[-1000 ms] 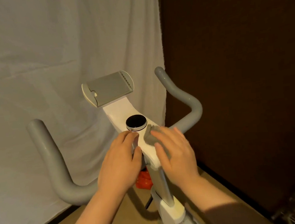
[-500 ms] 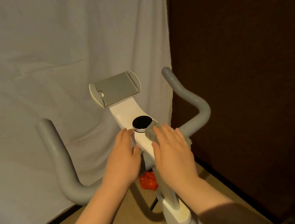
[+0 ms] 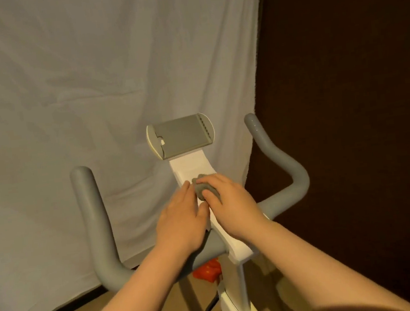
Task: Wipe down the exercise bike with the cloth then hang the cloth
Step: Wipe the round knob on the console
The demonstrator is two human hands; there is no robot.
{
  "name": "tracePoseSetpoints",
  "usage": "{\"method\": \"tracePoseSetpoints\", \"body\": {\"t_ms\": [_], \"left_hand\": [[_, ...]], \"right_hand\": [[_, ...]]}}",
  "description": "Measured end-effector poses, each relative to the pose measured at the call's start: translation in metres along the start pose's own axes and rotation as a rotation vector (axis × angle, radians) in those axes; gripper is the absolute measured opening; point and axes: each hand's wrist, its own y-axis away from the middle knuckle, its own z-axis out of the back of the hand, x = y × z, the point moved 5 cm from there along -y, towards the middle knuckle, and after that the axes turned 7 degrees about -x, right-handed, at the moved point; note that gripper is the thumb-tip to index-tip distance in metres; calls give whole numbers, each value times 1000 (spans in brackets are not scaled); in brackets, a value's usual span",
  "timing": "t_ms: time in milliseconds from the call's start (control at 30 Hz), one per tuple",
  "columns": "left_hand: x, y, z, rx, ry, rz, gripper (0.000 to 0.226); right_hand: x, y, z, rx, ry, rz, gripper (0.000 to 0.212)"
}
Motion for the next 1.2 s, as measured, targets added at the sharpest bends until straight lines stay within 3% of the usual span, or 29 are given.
{"method": "tracePoseSetpoints", "body": {"t_ms": [67,200,333,400,500,533,667,767,933,1067,1200], "left_hand": [[-1,-2,0,2,-29,-3,57],[-1,-1,-1,1,-52,19,58],[1,1,3,0,15,69,60],[0,-1,4,-2,47,89,60],[0,-1,2,1,69,88,61],[1,-2,1,0,82,90,62],[2,-3,2,-27,113,80,65],[5,-5,-3,-17,117,92,62],[8,-5,-5,4,134,89,68],[9,-5,-9,20,135,93,69],[10,-6,-8,15,142,95,69]], "right_hand": [[-7,-1,4,-24,52,55,31],[-13,-41,-9,-76,161,-117,26],[-17,-35,-9,39,-31,29,28],[-25,-46,-12,57,-34,-23,28],[-26,-71,-21,-81,73,-168,24],[-21,-76,-24,-101,124,-139,25],[-12,-87,-28,95,120,85,28],[-22,-100,-17,-57,195,22,21],[-3,-101,-37,168,292,115,24],[-21,-113,-17,79,395,-52,27],[-3,-98,-40,196,227,66,25]]}}
